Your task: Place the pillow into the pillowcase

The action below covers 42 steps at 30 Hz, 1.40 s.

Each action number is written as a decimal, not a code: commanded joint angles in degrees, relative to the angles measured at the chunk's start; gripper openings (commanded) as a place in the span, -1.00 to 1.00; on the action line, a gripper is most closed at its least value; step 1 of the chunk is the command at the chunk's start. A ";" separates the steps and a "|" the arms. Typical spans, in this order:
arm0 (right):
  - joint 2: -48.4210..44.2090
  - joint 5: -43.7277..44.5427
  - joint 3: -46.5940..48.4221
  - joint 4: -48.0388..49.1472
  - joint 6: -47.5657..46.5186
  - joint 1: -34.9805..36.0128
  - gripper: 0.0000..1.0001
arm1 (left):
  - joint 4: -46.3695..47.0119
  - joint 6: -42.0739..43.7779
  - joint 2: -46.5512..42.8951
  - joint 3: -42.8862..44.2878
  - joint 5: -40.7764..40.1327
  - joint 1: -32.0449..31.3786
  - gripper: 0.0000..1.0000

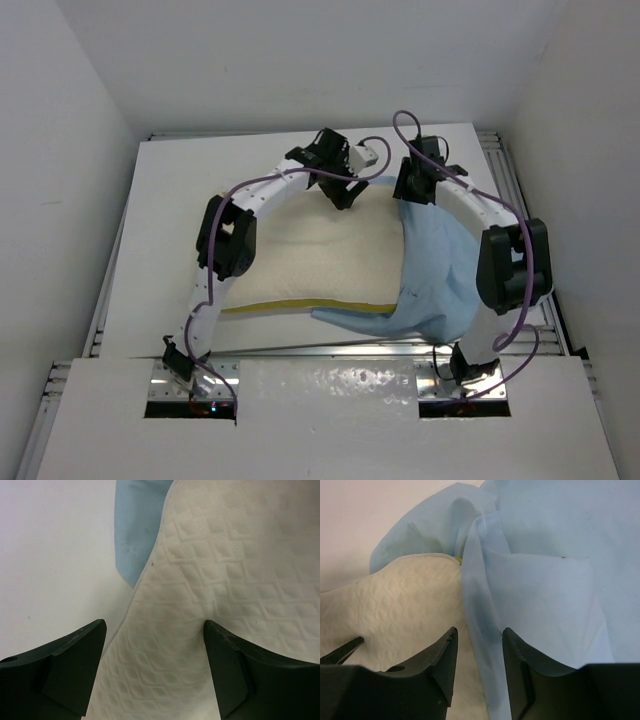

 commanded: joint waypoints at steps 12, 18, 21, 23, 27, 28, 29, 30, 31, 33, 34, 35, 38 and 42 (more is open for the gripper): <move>6.24 0.34 4.80 -0.44 -2.63 -0.91 -0.77 | -3.60 7.25 2.39 -1.43 12.92 0.61 -0.73; 5.02 -4.50 8.92 2.02 -2.64 -0.83 -1.00 | -1.23 7.41 -2.70 -6.08 15.56 -1.41 -1.00; 2.99 -4.59 11.83 2.99 -2.81 -0.83 -1.00 | -3.59 7.33 -3.59 -2.94 16.18 -2.29 -1.00; 2.29 -4.85 14.02 2.99 -2.90 -0.91 -1.00 | -5.87 7.51 -3.41 -0.48 15.57 -2.65 -1.00; 1.50 -8.72 14.38 3.87 -1.50 -0.13 -1.00 | -7.29 7.78 -3.41 0.76 13.19 -4.05 -1.00; 1.67 -8.90 14.12 3.87 -1.41 0.57 -1.00 | -6.68 6.81 -3.33 0.94 12.76 -4.14 -1.00; 1.84 -8.90 13.51 3.87 -1.15 0.93 -1.00 | -4.85 4.11 -3.24 1.20 12.23 -4.05 -1.00; 1.93 -9.16 12.98 4.05 -0.80 1.28 -1.00 | -3.70 2.60 -3.32 1.38 11.96 -4.05 -1.00; 1.85 -9.51 12.37 4.22 -0.62 1.98 -1.00 | -2.38 1.02 -3.41 1.81 11.87 -3.97 -1.00; 1.24 -10.13 9.82 5.36 0.70 2.42 -1.00 | 1.22 -3.55 -3.59 2.69 12.66 -3.62 -1.00; 0.88 -10.22 7.64 6.06 1.31 2.43 -1.00 | 2.89 -4.70 -3.76 3.74 14.92 -3.53 -1.00; 0.44 -11.44 6.66 6.77 2.01 2.43 -1.00 | 3.43 -6.36 -3.94 4.36 16.86 -3.44 -1.00; -0.26 -10.58 5.07 6.60 1.85 2.25 -1.00 | 3.09 -7.78 -4.47 7.87 23.02 -3.35 -1.00; -0.70 -11.27 3.84 5.98 3.60 -1.17 -1.00 | -2.97 -5.24 -4.90 13.06 26.46 -3.35 -1.00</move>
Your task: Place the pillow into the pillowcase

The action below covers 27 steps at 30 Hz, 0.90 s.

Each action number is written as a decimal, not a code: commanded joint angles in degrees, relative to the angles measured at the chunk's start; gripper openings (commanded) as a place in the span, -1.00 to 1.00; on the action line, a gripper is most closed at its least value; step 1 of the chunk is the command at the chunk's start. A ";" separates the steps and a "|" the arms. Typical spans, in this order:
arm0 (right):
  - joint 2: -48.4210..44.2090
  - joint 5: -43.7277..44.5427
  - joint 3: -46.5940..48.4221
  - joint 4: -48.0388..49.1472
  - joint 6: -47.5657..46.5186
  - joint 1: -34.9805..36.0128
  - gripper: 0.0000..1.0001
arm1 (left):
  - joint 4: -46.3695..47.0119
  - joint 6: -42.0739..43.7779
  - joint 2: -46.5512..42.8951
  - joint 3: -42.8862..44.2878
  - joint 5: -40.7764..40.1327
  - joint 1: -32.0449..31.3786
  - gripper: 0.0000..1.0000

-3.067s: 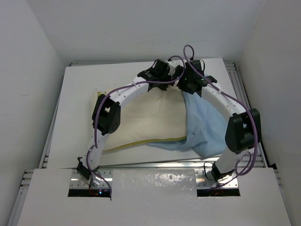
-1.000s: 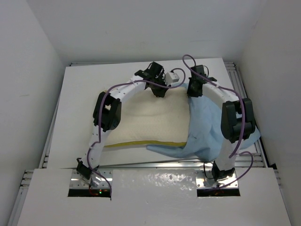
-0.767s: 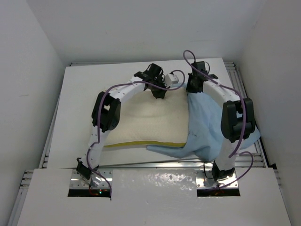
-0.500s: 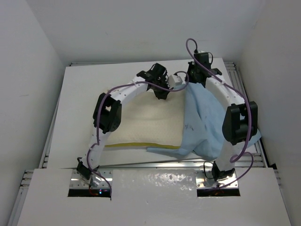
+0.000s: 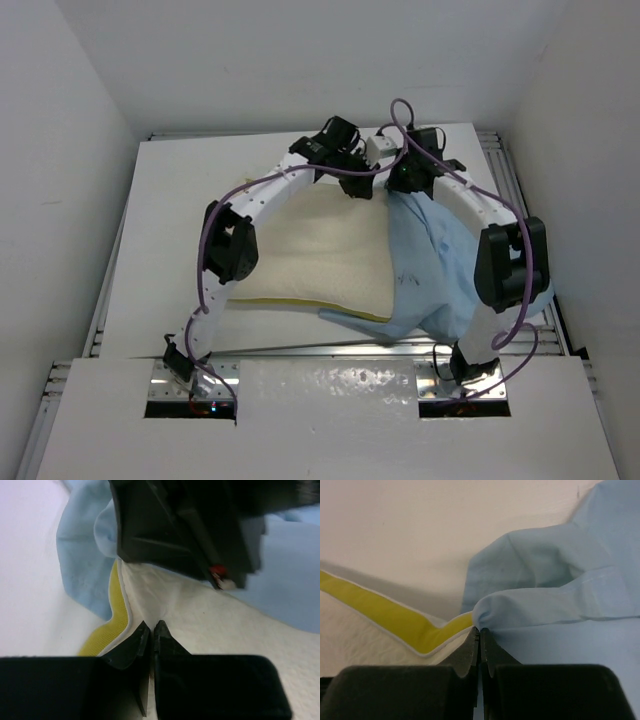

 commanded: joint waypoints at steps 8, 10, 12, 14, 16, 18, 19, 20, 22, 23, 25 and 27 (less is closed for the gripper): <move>-2.80 -7.40 3.28 3.61 4.14 -2.14 -1.00 | 2.25 -2.35 -4.93 2.93 8.21 -0.86 -1.00; -3.77 -8.20 4.34 3.17 2.74 -0.83 -1.00 | 6.12 -5.16 -4.76 1.86 7.78 -0.86 -1.00; -4.56 -8.47 5.22 2.73 1.15 0.14 -1.00 | 10.16 -8.07 -4.67 0.89 6.99 -0.77 -1.00; -5.26 -11.52 5.48 1.85 1.23 1.20 -1.00 | 13.93 -9.82 -4.67 1.06 5.93 -0.60 -1.00; -5.44 -13.91 4.44 0.45 1.67 1.99 -1.00 | 16.40 -12.81 -4.67 1.33 4.96 -0.24 -1.00; -6.40 -14.89 1.29 -0.70 1.59 3.57 -1.00 | 19.12 -15.61 -4.75 1.16 2.16 0.45 -1.00; -6.93 -14.54 -0.21 -1.22 1.85 3.92 -0.98 | 19.75 -16.24 -4.76 0.81 1.10 0.63 -1.00; -8.41 -14.01 -3.62 -0.97 2.29 4.10 -0.91 | 20.97 -17.29 -4.84 -0.76 -1.08 0.98 -1.00; -10.26 -12.52 -6.89 0.61 3.52 4.10 -0.34 | 21.86 -17.91 -5.02 -2.97 -3.12 1.16 -1.00; -10.97 -11.21 -8.04 0.27 3.43 4.10 -0.15 | 22.30 -17.74 -5.02 -5.15 -4.17 1.16 -1.00; -12.29 -7.51 -7.00 -3.75 1.42 4.02 0.26 | 22.39 -17.30 -5.02 -7.10 -4.27 1.08 -1.00; -13.25 -3.57 -3.76 -9.19 -0.94 4.01 0.43 | 22.39 -16.95 -5.11 -9.21 -4.71 0.99 -1.00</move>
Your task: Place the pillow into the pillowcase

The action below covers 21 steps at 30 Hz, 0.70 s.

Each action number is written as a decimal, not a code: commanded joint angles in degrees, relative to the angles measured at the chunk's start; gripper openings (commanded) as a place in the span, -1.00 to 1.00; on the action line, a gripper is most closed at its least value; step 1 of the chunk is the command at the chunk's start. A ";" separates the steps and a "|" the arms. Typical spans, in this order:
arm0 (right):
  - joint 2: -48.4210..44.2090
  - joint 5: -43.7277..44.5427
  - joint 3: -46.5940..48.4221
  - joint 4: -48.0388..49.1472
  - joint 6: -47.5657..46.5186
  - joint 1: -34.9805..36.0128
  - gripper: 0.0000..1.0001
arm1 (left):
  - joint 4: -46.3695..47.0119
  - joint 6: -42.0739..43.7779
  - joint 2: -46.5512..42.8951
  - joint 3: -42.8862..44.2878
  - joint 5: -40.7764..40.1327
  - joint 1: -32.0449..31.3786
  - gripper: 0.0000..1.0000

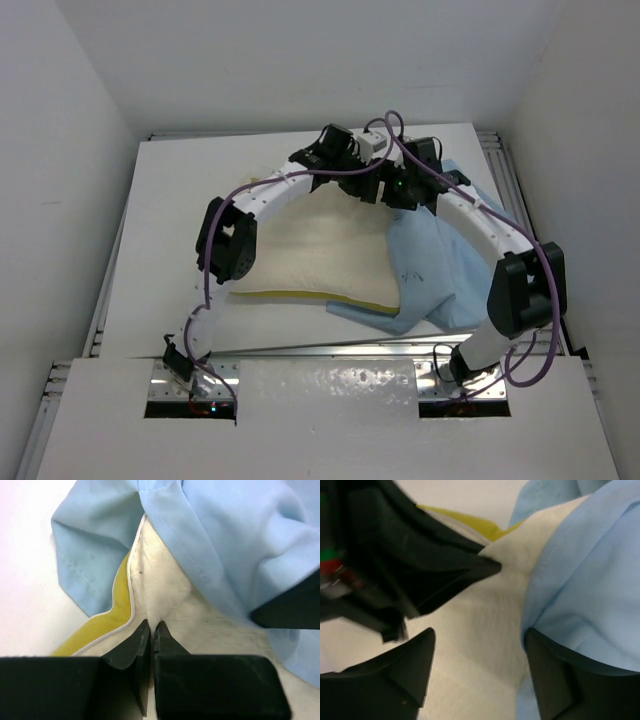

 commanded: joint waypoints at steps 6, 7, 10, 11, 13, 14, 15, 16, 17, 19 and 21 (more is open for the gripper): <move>-10.87 15.11 6.50 -14.55 -4.21 0.78 0.65 | 9.53 -3.06 -3.95 -5.02 -1.69 -0.70 -1.00; -12.46 16.70 4.50 -15.17 -3.77 0.78 0.56 | 9.88 -3.23 -3.86 -5.19 -1.96 -0.87 -1.00; -19.32 21.88 -4.35 -17.11 -0.87 0.95 0.02 | 9.97 -3.67 -3.60 -5.28 -2.57 -1.05 -1.00; -20.81 22.51 -7.27 -17.02 0.70 1.22 -0.56 | 9.88 -3.67 -3.51 -5.20 -2.66 -1.05 -1.00; -24.59 21.13 -14.72 -16.85 3.42 1.92 -0.81 | 9.88 -3.85 -3.42 -5.19 -3.27 -1.14 -1.00; -25.74 20.16 -17.12 -15.89 4.75 2.27 -0.68 | 9.97 -3.94 -3.42 -5.11 -3.45 -1.14 -1.00; -26.71 19.36 -19.06 -15.18 5.89 3.75 -0.47 | 9.80 -3.85 -3.51 -5.19 -3.80 -1.23 -1.00; -28.63 18.83 -22.90 -13.44 7.99 4.81 -0.23 | 9.79 -3.85 -3.42 -5.28 -4.06 -1.31 -1.00; -29.52 18.57 -24.77 -12.11 8.71 7.35 -0.12 | 9.71 -3.94 -3.42 -5.20 -4.24 -1.40 -1.00; -32.07 18.22 -29.43 -9.56 10.73 9.47 0.01 | 9.62 -3.85 -3.51 -5.37 -4.68 -1.66 -1.00; -32.87 18.30 -31.37 -7.36 11.61 11.32 0.06 | 9.27 -3.59 -3.68 -5.37 -5.21 -2.01 -1.00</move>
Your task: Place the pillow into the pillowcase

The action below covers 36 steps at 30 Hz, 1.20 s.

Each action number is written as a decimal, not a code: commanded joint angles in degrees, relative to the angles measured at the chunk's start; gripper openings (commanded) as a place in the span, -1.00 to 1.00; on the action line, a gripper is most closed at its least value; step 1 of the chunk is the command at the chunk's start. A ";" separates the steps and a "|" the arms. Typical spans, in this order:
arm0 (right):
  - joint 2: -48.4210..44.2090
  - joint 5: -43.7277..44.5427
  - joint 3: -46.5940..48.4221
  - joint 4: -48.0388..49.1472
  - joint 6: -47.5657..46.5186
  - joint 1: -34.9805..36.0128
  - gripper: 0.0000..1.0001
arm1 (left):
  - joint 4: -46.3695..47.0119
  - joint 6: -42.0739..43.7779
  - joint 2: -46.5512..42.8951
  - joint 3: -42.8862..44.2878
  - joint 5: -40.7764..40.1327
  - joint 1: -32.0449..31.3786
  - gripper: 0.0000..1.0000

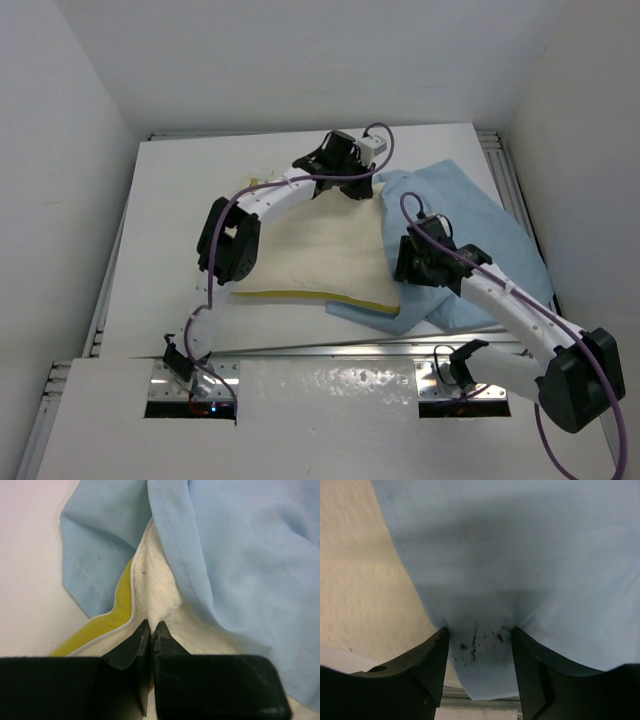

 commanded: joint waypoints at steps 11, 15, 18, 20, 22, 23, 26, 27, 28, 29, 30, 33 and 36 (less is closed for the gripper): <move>-1.85 -1.05 -5.09 8.02 5.92 5.26 -1.00 | 2.32 -1.91 -4.10 -0.06 -6.47 -2.20 -1.00; -2.02 -4.98 -3.95 10.57 5.30 9.39 -1.00 | 2.40 -4.19 -4.01 0.82 -11.40 -2.11 -1.00; -3.16 -9.64 -3.76 15.30 8.71 11.59 -1.00 | 2.49 -4.98 -3.84 1.17 -13.86 -2.20 -1.00; -4.39 -10.62 -4.73 19.79 11.27 11.77 -1.00 | 2.67 -5.34 -3.75 1.35 -15.18 -2.11 -1.00; -6.24 -10.45 -5.43 23.04 13.82 11.77 -1.00 | 2.67 -5.42 -3.66 1.35 -15.45 -2.11 -1.00; -6.59 -10.10 -5.96 23.58 14.88 11.77 -1.00 | 2.75 -5.60 -3.66 1.26 -15.71 -2.11 -1.00; -5.37 -8.26 -7.36 22.62 17.33 11.86 -1.00 | 2.93 -5.95 -3.49 1.61 -16.15 -2.11 -1.00; -3.10 -8.26 -7.81 21.05 17.78 11.77 -1.00 | 3.02 -5.95 -3.31 1.78 -16.33 -2.02 -1.00; -1.51 -8.86 -8.24 19.64 17.87 11.77 -1.00 | 2.93 -6.04 -3.40 2.13 -16.77 -1.93 -1.00; -0.02 -8.87 -8.25 17.62 18.66 11.77 -0.92 | 2.84 -6.13 -3.40 2.22 -17.12 -1.93 -1.00; 1.39 -8.96 -7.90 14.04 18.49 11.77 -0.77 | 2.93 -6.04 -3.57 2.40 -17.30 -1.93 -1.00; 2.90 -10.72 -5.79 10.76 17.08 11.77 -0.14 | 2.84 -6.13 -3.66 2.40 -17.12 -1.58 -1.00; -1.31 -6.51 -2.11 4.53 16.47 11.77 0.49 | 2.49 -6.04 -3.84 2.05 -16.68 -1.41 -1.00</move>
